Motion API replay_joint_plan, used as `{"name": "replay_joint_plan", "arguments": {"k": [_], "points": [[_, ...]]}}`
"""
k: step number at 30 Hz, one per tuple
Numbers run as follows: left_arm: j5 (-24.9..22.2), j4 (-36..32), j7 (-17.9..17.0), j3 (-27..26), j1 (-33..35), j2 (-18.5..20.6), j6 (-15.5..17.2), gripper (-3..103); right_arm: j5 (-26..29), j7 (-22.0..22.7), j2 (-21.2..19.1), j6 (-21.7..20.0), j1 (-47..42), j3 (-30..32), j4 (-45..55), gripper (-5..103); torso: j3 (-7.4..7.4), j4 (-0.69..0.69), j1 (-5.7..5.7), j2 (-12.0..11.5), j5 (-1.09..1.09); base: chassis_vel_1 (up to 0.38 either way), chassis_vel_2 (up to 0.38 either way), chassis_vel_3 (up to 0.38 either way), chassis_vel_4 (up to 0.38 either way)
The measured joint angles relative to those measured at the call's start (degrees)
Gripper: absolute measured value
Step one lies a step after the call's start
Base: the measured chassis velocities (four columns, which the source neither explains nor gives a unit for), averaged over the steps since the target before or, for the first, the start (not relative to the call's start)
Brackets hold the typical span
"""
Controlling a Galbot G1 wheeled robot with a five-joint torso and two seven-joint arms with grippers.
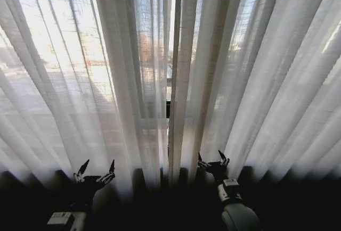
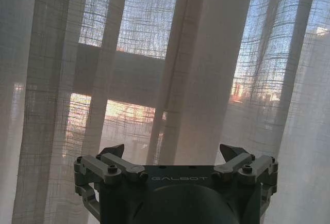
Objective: Open the curtains by pulling them apart, changing their state from closed to fully open.
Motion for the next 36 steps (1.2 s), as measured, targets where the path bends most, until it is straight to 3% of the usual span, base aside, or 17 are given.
{"name": "replay_joint_plan", "arguments": {"k": [10, 15, 24, 36], "points": [[0.0, 0.2, 0.3, 0.0, 0.1, -0.2, -0.7, 100, 0.2, 0.1, 0.0, 0.0, -0.2, -0.2, -0.4, 100, 0.02, -0.01, 0.05, 0.0, 0.01, -0.115, 0.117, 0.113, -0.126], [0.0, 0.2, 0.4, 0.0, 0.2, -0.3, -0.8, 100, 2.9, 0.2, 0.0, -0.3, 1.0, -0.8, -1.5, 100, 0.02, -0.01, 0.06, 0.0, 0.02, -0.034, 0.014, 0.019, -0.016], [0.1, 0.3, 0.4, -0.3, 0.5, -0.2, -0.9, 100, 8.6, 0.2, 0.5, -1.5, 9.9, -1.6, -11.1, 100, 0.0, 0.0, -0.01, 0.0, 0.01, 0.0, 0.0, 0.0, 0.0], [-0.2, 2.4, 0.4, -0.9, 1.0, -0.6, -2.5, 100, 7.7, 0.6, 0.2, -1.2, 23.5, -1.4, -25.9, 100, 0.01, 0.0, 0.01, 0.0, 0.0, 0.0, 0.0, 0.0, 0.0]]}}
